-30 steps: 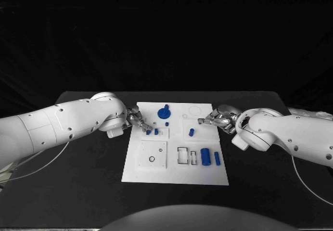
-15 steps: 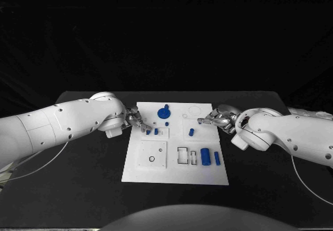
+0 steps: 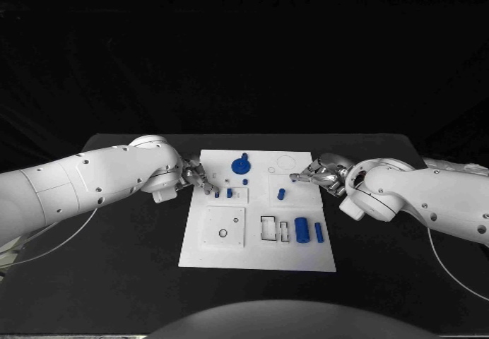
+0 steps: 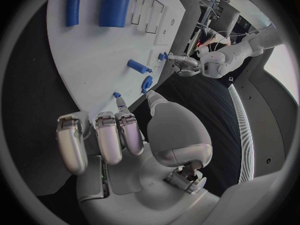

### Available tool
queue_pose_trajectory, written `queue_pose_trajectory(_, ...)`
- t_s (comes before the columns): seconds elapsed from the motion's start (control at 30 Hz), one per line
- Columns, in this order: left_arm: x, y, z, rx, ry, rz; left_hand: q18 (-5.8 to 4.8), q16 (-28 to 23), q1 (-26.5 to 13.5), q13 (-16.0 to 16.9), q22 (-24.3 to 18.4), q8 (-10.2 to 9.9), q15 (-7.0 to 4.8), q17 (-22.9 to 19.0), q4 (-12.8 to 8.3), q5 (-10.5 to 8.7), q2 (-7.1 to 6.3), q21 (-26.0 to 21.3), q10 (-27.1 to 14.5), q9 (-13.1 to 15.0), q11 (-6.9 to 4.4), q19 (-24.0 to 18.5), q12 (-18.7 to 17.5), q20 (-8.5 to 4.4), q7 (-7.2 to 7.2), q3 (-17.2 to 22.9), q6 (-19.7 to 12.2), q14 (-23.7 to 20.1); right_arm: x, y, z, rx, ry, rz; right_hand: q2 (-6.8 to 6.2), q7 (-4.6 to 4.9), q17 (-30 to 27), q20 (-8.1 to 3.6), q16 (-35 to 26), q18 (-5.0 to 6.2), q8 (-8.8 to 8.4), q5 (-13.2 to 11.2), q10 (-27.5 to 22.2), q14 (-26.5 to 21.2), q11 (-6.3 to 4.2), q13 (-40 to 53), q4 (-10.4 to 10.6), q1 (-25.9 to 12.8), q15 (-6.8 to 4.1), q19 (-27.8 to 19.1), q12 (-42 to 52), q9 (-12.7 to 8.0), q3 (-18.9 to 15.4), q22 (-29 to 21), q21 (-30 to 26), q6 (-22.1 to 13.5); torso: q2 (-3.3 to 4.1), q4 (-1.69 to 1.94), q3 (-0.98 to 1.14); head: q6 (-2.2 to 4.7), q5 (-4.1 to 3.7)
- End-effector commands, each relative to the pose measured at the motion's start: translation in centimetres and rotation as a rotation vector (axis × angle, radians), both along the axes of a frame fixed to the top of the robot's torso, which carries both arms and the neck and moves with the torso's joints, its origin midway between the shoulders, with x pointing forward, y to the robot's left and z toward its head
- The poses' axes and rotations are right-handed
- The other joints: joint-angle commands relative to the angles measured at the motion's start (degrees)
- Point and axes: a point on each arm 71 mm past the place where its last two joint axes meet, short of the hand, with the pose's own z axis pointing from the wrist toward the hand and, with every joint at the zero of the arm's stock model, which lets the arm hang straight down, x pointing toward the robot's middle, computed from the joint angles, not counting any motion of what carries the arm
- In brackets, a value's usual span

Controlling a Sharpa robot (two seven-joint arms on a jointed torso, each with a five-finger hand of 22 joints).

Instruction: Assemble the parts on the task board

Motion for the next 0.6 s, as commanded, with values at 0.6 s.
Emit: queue_pose_trajectory(0.6,-0.21,-0.04,-0.06,-0.008,0.025,-0.030,-0.43,0.1,-0.3,14.9,15.1,0.2,-0.41,15.1,0.2,0.34,-0.39,0.1,6.0,0.0,-0.18,6.0,0.1,-0.48,0.15,-0.4,-0.2,5.9,-0.05,0.08,-0.06,-0.004,0.000,0.018,0.48,0.87,15.1,0.49,0.4,-0.82,0.24,0.3,6.0,5.9,0.53,15.1,0.1,0.1,0.47,6.1,0.4,0.1,-0.4,15.1,0.3,-0.3,-0.01,-0.03,0.01,0.00,-0.04)
